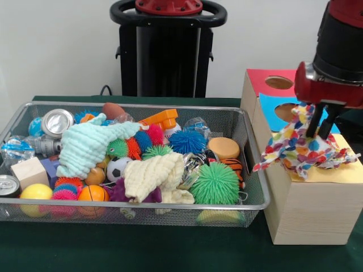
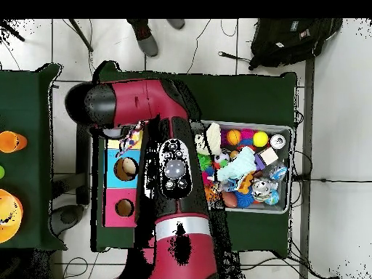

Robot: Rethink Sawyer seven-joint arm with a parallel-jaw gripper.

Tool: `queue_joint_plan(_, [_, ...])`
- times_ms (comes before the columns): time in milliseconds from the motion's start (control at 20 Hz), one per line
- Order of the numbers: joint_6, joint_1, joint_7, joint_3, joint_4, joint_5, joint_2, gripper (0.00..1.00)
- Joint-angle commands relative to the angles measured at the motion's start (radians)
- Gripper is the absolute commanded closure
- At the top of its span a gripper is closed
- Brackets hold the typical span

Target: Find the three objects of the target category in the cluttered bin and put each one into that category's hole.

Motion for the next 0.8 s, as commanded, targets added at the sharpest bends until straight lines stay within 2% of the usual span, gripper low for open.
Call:
queue_joint_plan(50, [-0.083,-0.024,0.103,0.004,0.140,0.001,0.012,1.00])
queue_joint_plan(800, [-0.125,0.008,0.146,0.012,0.152,0.019,0.036,1.00])
